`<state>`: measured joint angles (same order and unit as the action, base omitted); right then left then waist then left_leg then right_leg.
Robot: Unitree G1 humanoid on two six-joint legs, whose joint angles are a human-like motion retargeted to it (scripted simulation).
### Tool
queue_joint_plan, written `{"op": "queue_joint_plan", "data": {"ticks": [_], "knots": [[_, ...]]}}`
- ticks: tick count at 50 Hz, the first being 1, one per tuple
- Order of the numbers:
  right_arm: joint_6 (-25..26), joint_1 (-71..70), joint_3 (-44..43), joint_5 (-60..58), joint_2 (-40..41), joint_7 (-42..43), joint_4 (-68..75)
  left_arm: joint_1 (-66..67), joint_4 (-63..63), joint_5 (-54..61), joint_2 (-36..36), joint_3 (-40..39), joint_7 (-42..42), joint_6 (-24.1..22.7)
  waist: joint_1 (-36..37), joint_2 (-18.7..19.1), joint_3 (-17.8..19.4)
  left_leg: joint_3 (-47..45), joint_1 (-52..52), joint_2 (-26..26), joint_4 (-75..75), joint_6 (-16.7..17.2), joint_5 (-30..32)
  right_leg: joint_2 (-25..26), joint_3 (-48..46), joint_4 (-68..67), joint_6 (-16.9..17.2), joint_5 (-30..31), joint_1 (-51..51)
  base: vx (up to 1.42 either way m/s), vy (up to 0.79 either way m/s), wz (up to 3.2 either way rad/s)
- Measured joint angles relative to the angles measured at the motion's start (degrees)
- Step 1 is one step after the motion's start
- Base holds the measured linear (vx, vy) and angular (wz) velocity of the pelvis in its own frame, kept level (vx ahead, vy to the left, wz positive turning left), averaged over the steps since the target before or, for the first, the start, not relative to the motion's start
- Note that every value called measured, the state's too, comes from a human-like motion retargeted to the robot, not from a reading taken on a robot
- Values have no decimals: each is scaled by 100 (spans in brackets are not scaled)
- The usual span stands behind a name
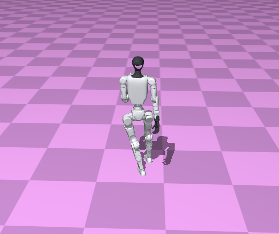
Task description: Walk run
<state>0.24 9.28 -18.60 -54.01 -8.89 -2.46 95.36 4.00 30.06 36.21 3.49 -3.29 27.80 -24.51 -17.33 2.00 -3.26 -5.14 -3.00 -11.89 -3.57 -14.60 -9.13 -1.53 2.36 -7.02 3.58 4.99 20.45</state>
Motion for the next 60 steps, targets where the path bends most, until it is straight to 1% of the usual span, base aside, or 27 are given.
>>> {"op": "queue_joint_plan", "data": {"ticks": [2, 3, 5, 10, 12, 13, 15, 17, 19, 21, 22, 23, 25, 27, 28, 30, 33, 37, 40, 44, 46, 48, 51, 53, 56, 58, 60], "knots": [[-51, -122, 44, -64, -48, -1, -109, 60, 37, 23, -37, -11, 45, 33, 22, -73, 85, 195, -194, -109, -16, 17, -65, -58, -257, 377, 482, -34, 192, 49, -5, 73], [-70, -183, 71, -91, -86, 25, -163, 92, 63, 53, -43, -20, 59, 52, 58, -113, 122, 262, -286, -174, -23, 22, -97, -157, -590, 524, 887, -70, 256, 55, -5, 56], [-85, -293, 112, -116, -159, 108, -263, 155, 128, 140, -49, -29, 67, 84, 108, -139, 170, 408, -426, -253, -28, 22, -135, -264, -1259, 699, 1053, -84, 359, 60, -6, 63], [-120, -474, -38, 107, -275, 349, -388, 278, 255, 241, -44, 21, 79, 147, -192, -117, 225, 865, -679, -304, -236, 96, -62, -188, -1088, 582, 779, -66, 356, 58, -6, 143], [-181, -459, -167, 272, -301, 362, -358, 346, 301, 179, -14, 51, 113, 180, -333, -16, 183, 1097, -746, -201, -395, 225, 105, -97, -1019, 494, 205, 120, 209, 65, -11, 179], [-214, -439, -219, 358, -320, 350, -330, 386, 323, 148, 14, 59, 130, 192, -367, 17, 145, 1174, -785, -162, -477, 320, 235, -64, -1059, 510, 27, 324, 138, 80, -19, 161], [-254, -398, -315, 550, -369, 313, -224, 473, 399, 112, 85, 75, 192, 218, -384, 90, 18, 1246, -810, -52, -702, 599, 653, 95, -647, 580, -309, 564, 8, 88, -25, 133], [-217, -384, -411, 743, -418, 276, -24, 604, 532, 118, 172, 120, 277, 263, -198, 159, -136, 1127, -711, 74, -1125, 1038, 1466, 45, -849, 511, -327, 356, -152, 73, -20, 94], [-160, -463, -527, 861, -483, 204, 160, 721, 643, 138, 281, 213, 284, 278, -117, 165, -189, 1056, -445, 171, -1863, 1745, 2389, -18, -873, 476, -361, 107, -405, 87, -28, 111], [-132, -629, -536, 887, -517, 159, 204, 801, 625, 173, 360, 272, 183, 202, -172, 53, -228, 710, -46, 322, -2774, 2569, 2949, -184, -1278, 499, -432, -66, -641, 64, -22, 113], [-144, -729, -508, 897, -519, 173, 201, 826, 581, 191, 371, 282, 157, 161, -209, -24, -262, 467, 155, 403, -3193, 2859, 3157, -265, -1438, 516, -460, -139, -731, 55, -19, 108], [-183, -845, -472, 919, -511, 217, 193, 828, 531, 200, 364, 279, 186, 143, -242, -91, -304, 221, 348, 480, -3536, 2934, 3372, -320, -1308, 515, -464, -253, -801, 61, -25, 110], [-293, -1040, -330, 995, -442, 256, 49, 814, 470, 162, 313, 180, 338, 202, -304, -169, -303, 174, 750, 712, -4218, 2677, 2980, -250, -1487, 531, -572, -425, -1002, 55, -34, 86], [-420, -1229, -160, 1051, -395, 169, -240, 803, 419, 82, 293, 75, 439, 300, -49, -300, -276, -54, 1152, 750, -4539, 2219, 2345, -181, -1541, 554, -651, -535, -1193, 36, -26, -11], [-481, -1330, -127, 1021, -365, 100, -429, 789, 389, 48, 293, 40, 425, 324, 111, -353, -242, -122, 1360, 774, -4576, 2091, 2098, -131, -1481, 553, -681, -587, -1266, 35, -23, -50], [-621, -1514, -127, 897, -291, 22, -835, 792, 306, 40, 310, -16, 314, 272, 360, -466, -166, -393, 1721, 855, -4449, 1759, 1598, -64, -1492, 547, -744, -683, -1421, 48, -27, -51], [-850, -1763, -137, 907, -272, 30, -1355, 827, 196, 104, 384, -51, 145, 170, 601, -467, -73, -690, 2084, 1015, -3650, 1454, 1133, 150, -1474, 543, -829, -867, -1638, 50, -20, -15], [-1002, -2043, -155, 1218, -371, 3, -1758, 844, 136, 233, 505, -111, 119, 187, 804, -364, -6, -1109, 2409, 1105, -2225, 1158, 1091, 494, -1608, 597, -929, -1127, -1933, 46, -15, 11], [-1049, -2171, -203, 1430, -409, -78, -1851, 873, 114, 278, 530, -172, 137, 190, 996, -363, -7, -1369, 2621, 988, -1210, 1006, 1118, 674, -1641, 639, -958, -1300, -2156, 57, -17, -15], [-1104, -2202, -211, 1566, -393, -199, -1723, 935, 85, 263, 468, -213, 183, 187, 1182, -542, -31, -1716, 2751, 699, -86, 1068, 1007, 701, -1703, 612, -968, -1501, -2426, 58, -17, -13], [-1120, -2153, -176, 1524, -371, -230, -1569, 951, 94, 264, 435, -236, 206, 205, 1227, -614, -29, -1808, 2660, 572, 208, 918, 975, 718, -1792, 557, -986, -1565, -2578, 69, -14, -7], [-1119, -2065, -122, 1372, -349, -231, -1354, 955, 115, 264, 416, -281, 218, 227, 1307, -704, -48, -1851, 2530, 543, 159, 577, 1209, 711, -1786, 456, -946, -1551, -2713, 65, -11, -34], [-961, -1792, -36, 931, -288, -144, -992, 996, 152, 253, 405, -372, 224, 244, 1483, -858, -155, -2072, 2355, 523, 143, 309, 1693, 632, -1726, 235, -784, -1226, -2882, 91, -7, -54], [-754, -1514, 32, 566, -233, -31, -745, 1027, 208, 257, 409, -416, 198, 258, 1467, -936, -328, -2078, 2206, 425, 187, 234, 1593, 524, -1894, 37, -586, -727, -2925, 90, -3, -7], [-308, -1012, 228, -78, -115, 114, -402, 987, 316, 343, 375, -454, 34, 280, 1309, -926, -509, -1888, 2063, 498, 42, 408, 1266, 448, -1960, -548, -180, 676, -2834, 109, -1, 21], [-155, -671, 361, -548, -69, 153, -235, 910, 313, 406, 302, -359, -102, 234, 1104, -732, -481, -1570, 1881, 579, -14, 400, 1088, 677, -1801, -1144, 36, 1570, -2625, 71, -5, 79], [-126, -404, 470, -1056, -122, 107, -79, 798, 251, 415, 239, -221, -183, 154, 1015, -492, -435, -1329, 1700, 743, -43, 408, 925, 920, -1780, -1935, 79, 2152, -2273, 81, 1, 51]]}}
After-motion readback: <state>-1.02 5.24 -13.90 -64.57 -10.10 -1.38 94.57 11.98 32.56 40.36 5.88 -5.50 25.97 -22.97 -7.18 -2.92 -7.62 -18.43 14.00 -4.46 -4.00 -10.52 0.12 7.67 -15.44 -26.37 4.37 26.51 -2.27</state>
